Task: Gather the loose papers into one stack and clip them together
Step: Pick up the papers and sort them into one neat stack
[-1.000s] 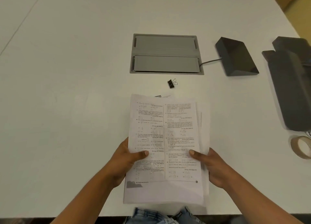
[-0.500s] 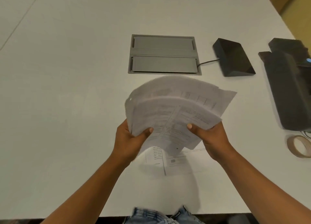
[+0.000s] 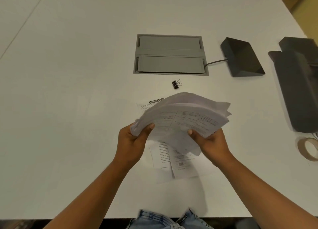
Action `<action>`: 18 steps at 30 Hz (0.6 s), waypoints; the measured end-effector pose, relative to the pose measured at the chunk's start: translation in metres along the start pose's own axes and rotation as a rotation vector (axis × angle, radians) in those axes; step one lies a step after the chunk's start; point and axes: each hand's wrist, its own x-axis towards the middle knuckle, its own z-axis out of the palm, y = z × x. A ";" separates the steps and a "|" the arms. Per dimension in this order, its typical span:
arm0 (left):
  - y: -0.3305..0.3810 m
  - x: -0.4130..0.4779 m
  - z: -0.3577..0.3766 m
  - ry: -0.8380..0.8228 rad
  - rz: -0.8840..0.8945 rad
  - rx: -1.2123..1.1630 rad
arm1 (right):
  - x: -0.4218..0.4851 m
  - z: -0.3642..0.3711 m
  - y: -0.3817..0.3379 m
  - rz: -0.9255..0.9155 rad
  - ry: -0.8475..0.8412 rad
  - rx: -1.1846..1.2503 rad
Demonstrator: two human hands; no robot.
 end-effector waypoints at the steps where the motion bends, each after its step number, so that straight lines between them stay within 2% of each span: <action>1: 0.005 0.000 0.000 0.016 0.023 -0.004 | -0.001 -0.003 -0.004 -0.037 0.017 -0.001; 3: 0.011 0.000 -0.003 0.041 0.086 0.025 | -0.002 -0.008 -0.015 -0.124 0.035 -0.042; 5: 0.011 0.002 -0.005 0.003 0.160 0.099 | 0.002 -0.014 -0.022 -0.189 -0.028 -0.101; 7: 0.008 0.004 -0.006 -0.030 0.159 0.125 | 0.004 -0.015 -0.024 -0.222 -0.105 -0.134; 11: -0.003 0.008 -0.005 -0.054 0.035 0.085 | 0.009 -0.012 -0.013 -0.121 -0.051 -0.069; 14: -0.009 0.013 -0.005 -0.057 -0.032 0.056 | 0.016 -0.012 -0.005 -0.027 -0.086 -0.098; 18: -0.005 0.016 -0.007 -0.066 -0.017 0.031 | 0.017 -0.013 -0.006 -0.072 0.005 -0.080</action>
